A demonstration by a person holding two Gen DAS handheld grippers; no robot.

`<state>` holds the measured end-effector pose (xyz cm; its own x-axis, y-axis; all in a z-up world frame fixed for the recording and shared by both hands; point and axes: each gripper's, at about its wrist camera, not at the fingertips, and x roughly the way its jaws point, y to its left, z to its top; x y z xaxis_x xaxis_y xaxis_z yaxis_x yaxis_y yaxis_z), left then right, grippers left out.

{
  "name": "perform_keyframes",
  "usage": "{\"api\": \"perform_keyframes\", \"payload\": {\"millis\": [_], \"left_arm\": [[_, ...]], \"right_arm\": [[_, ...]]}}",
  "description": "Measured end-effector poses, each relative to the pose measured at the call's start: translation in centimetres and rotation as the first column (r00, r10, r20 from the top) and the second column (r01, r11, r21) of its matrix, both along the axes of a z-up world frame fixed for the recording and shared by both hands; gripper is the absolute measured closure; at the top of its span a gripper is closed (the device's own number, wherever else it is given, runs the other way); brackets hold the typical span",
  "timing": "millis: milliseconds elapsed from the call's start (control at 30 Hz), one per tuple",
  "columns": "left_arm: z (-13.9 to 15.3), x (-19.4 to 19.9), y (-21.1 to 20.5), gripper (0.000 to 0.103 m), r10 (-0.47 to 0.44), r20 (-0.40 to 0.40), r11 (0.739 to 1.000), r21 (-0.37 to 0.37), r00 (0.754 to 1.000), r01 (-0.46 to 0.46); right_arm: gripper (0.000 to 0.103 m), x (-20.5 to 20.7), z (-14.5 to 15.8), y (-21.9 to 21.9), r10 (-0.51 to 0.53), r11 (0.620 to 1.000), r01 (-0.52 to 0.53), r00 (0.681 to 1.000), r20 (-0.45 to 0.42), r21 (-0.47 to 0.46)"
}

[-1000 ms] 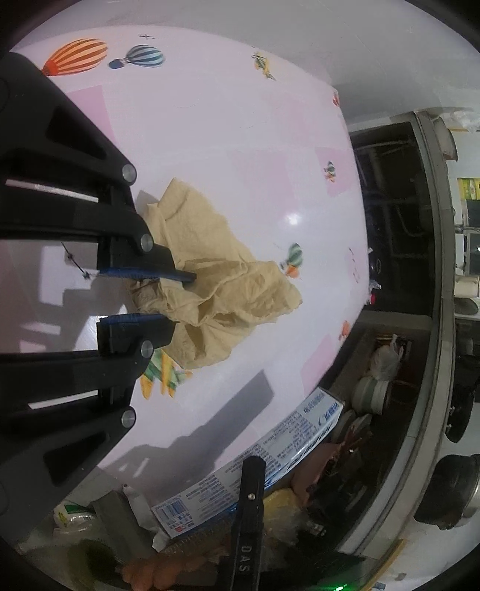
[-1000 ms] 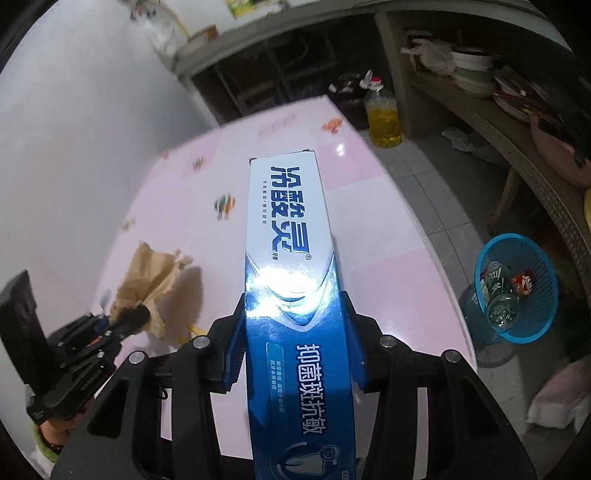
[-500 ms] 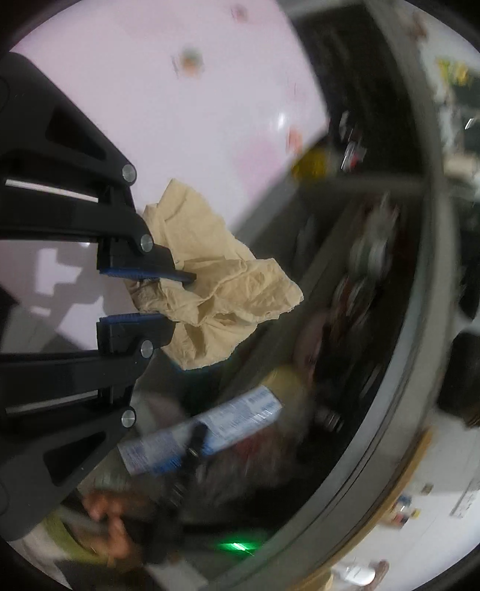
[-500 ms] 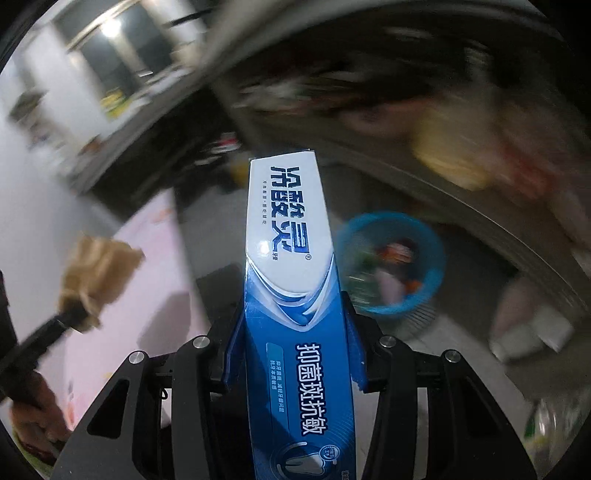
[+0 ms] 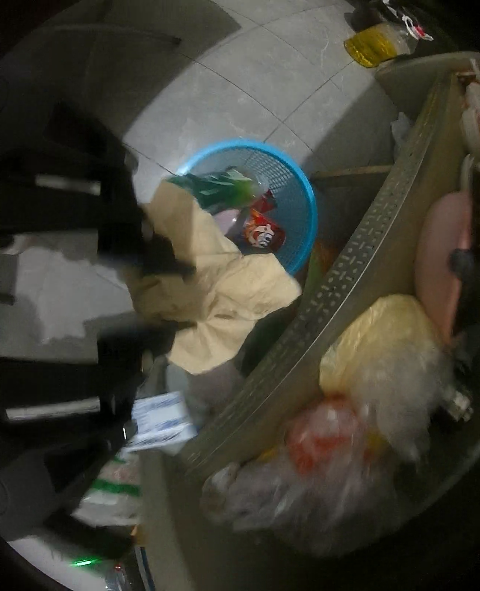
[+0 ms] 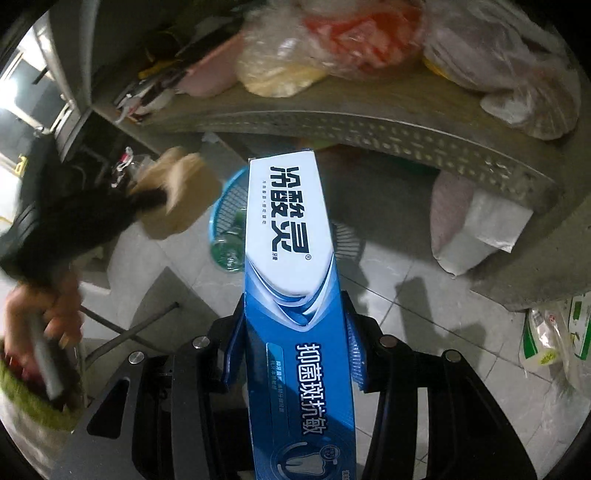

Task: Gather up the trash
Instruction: 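Carry the paper and toothpaste box over the blue wastebasket with both grippers, then open both grippers over the wastebasket to drop the paper and box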

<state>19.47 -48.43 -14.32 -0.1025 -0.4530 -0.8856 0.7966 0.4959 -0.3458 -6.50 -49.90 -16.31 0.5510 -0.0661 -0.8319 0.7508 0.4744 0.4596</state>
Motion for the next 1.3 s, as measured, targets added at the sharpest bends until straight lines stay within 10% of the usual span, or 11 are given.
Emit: {"api": "perform_keyframes", "payload": {"millis": [267,600,833,1300], "left_arm": [[-1.5,3.0,-2.3,0.047,0.113,0.012,0.994,0.013,0.994,-0.113],[8.1,2.4,7.3,0.040,0.117,0.118,0.988,-0.112,0.986,-0.104],[12.6,0.1,16.1,0.031,0.117,0.185,0.981,-0.174,0.976,-0.085],[16.1,-6.0,31.9,0.013,0.354,0.323,0.907,-0.348,0.878,-0.238]], "right_arm": [[0.058,0.9,-3.0,-1.4,-0.009,0.999,0.011,0.999,-0.038,0.047],[0.056,11.6,-7.0,-4.1,-0.013,0.995,0.016,0.999,-0.037,0.096],[0.040,20.1,-12.4,-6.2,-0.087,0.992,0.102,0.976,-0.201,0.067],[0.039,9.0,-1.0,2.4,-0.007,0.989,-0.006,0.996,-0.089,-0.151]]}}
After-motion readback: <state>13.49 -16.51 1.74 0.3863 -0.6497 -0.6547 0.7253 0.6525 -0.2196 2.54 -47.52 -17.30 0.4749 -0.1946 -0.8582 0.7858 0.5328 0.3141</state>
